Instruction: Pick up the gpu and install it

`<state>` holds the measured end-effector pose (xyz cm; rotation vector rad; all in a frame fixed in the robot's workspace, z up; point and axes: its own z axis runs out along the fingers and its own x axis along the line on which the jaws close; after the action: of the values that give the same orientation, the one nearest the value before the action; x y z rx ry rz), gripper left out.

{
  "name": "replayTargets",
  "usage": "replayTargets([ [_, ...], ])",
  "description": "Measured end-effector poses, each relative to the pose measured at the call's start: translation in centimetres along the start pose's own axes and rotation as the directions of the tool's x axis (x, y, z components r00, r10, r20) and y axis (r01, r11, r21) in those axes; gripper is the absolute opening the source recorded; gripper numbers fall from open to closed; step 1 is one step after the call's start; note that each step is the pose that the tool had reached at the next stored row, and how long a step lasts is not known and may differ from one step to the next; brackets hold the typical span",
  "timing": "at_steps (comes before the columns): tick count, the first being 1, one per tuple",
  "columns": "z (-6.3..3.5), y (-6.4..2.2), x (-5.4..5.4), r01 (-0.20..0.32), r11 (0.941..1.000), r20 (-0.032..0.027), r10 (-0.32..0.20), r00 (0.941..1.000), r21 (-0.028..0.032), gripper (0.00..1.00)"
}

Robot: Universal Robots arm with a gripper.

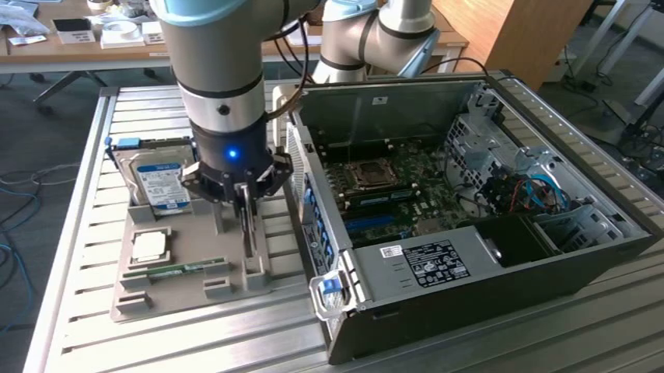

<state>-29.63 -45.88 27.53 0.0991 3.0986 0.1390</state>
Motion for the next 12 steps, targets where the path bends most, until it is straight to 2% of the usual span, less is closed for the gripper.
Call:
replayTargets([
  [3, -0.8, 0.08, 0.0, 0.0, 1.0, -0.0003, 0.0, 1.0, -0.0054, 0.27],
  [12, -3.19, 0.29, -0.1, -0.001, 0.9999, -0.0009, 0.001, 1.0, -0.0135, 0.27],
])
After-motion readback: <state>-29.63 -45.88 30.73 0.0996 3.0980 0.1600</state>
